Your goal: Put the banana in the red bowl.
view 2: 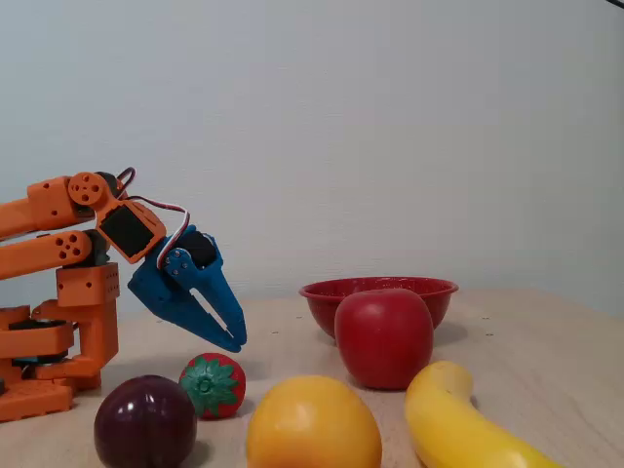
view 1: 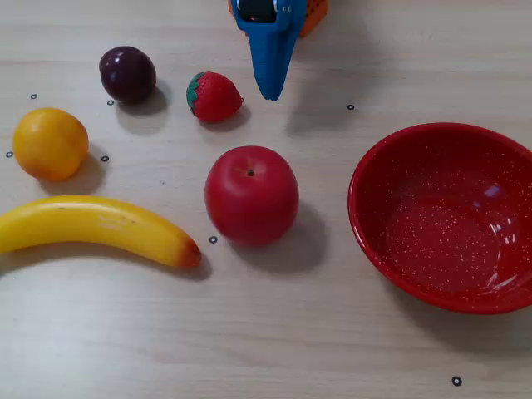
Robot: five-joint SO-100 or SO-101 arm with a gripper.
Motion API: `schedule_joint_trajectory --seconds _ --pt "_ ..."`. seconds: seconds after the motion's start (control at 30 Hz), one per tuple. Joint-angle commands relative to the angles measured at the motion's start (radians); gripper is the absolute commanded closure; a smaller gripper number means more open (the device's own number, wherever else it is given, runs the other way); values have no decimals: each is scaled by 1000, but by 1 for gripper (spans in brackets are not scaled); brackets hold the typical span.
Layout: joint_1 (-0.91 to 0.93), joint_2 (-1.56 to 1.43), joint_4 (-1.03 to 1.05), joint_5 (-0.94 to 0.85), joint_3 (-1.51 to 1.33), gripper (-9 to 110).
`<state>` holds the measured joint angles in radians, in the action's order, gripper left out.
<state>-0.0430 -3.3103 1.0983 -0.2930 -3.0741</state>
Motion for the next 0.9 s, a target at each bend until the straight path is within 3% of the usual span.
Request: schedule_joint_trajectory --seconds 0.0,0.47,0.87 --pt "18 0 -51 35 49 101" --pt "8 46 -52 49 77 101" --pt "-120 730 -32 89 698 101"
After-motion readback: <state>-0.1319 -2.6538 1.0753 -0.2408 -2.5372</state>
